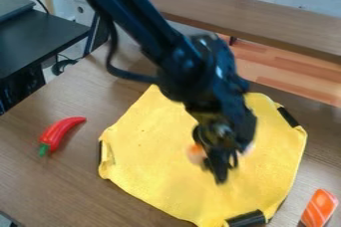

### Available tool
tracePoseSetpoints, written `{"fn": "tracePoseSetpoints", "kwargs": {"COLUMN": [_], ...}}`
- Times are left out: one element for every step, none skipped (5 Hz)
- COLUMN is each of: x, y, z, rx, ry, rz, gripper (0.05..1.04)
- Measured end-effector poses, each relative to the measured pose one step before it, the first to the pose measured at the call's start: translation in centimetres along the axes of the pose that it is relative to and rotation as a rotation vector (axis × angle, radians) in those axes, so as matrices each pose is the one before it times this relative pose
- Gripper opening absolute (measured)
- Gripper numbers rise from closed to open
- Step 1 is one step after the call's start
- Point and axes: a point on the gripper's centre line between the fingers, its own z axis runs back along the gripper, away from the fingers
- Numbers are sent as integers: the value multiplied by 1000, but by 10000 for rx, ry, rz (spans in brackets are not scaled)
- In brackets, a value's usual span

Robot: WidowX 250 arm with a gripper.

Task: Move the objet on the top right in the table

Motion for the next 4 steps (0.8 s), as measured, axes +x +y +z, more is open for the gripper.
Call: {"fn": "tracePoseSetpoints", "kwargs": {"x": [677,719,-380,-889], "y": [-1671,-1559,-510,1263], "z": [-92,44,-18,-198], "rx": [78,16,-378,-1172], "ry": [20,-182,173,-391], "rz": [-277,-341,45,753], "gripper": [567,658,908,1006]}}
